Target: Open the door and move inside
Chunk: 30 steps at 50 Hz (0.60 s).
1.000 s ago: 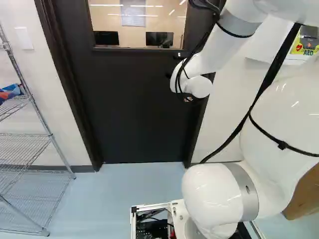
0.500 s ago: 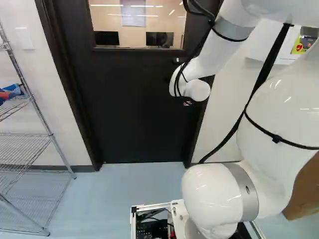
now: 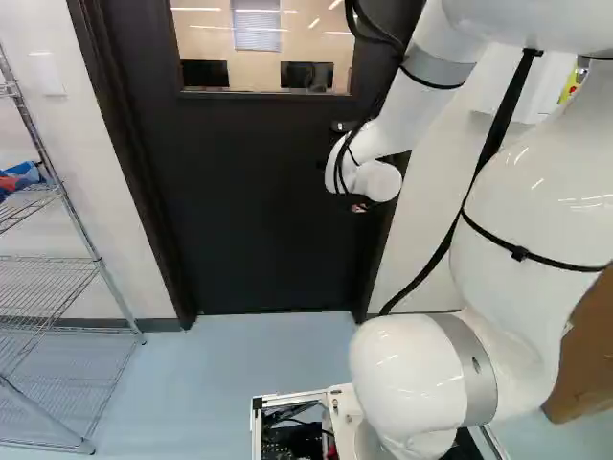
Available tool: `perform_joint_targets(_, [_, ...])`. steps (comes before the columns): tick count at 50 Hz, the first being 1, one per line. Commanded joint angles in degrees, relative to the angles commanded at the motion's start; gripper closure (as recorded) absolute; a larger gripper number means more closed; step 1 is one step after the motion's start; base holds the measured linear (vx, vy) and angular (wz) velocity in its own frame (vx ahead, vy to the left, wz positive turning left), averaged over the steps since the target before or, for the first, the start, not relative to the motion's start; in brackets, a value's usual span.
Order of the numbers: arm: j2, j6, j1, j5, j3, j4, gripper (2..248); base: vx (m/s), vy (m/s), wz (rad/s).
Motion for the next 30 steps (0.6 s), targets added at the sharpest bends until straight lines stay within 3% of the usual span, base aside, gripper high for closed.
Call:
perform_joint_targets(14, [-0.3, 0.0, 0.0, 0.0, -0.1, 0.8, 3, 0.000, 0.000, 0.000])
perform_joint_targets(30, [-3.0, 0.0, 0.3, 0.0, -2.8, 7.4, 3, 0.000, 0.000, 0.000])
